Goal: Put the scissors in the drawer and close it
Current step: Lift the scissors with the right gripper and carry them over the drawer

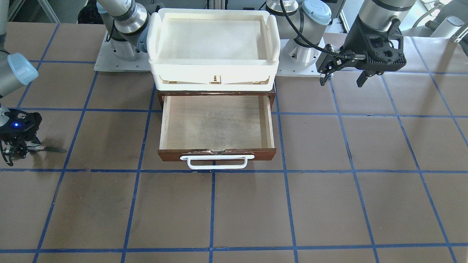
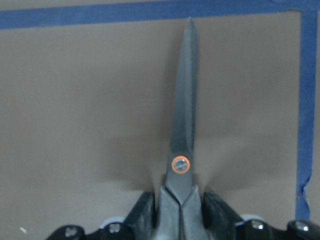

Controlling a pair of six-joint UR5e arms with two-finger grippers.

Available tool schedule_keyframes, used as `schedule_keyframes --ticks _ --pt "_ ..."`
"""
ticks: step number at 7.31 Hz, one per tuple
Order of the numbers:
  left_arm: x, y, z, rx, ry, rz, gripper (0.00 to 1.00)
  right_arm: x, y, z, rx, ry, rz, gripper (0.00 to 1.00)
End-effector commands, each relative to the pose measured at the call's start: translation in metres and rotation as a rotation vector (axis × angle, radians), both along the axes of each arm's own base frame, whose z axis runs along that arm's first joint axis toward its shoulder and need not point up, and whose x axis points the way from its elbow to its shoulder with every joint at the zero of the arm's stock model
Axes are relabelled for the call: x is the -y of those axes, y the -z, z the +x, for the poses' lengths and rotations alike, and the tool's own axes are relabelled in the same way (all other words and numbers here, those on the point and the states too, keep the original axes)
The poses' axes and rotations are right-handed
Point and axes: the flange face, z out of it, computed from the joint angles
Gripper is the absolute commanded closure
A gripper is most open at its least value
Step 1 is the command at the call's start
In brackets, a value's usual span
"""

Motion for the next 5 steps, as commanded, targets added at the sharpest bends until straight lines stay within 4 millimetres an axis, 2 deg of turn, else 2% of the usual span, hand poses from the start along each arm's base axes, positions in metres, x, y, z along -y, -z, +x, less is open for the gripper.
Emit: schedule_keyframes --ticks 1,3,4,5 --pt "0.000 0.000 0.000 -0.001 0.000 0.000 0.00 -0.001 -0.002 -0.002 -0.004 0.005 -0.002 0.71" --pt "0.000 0.000 0.000 0.001 0.000 0.000 0.00 -0.001 -0.003 -0.003 -0.010 0.007 -0.005 0.78" --pt "0.000 0.000 0.000 0.001 0.000 0.000 0.00 -0.001 -0.005 -0.004 -0.014 0.007 -0.005 0.88" --pt "0.000 0.000 0.000 0.001 0.000 0.000 0.00 -0.002 -0.016 -0.004 -0.029 0.006 -0.017 1.00"
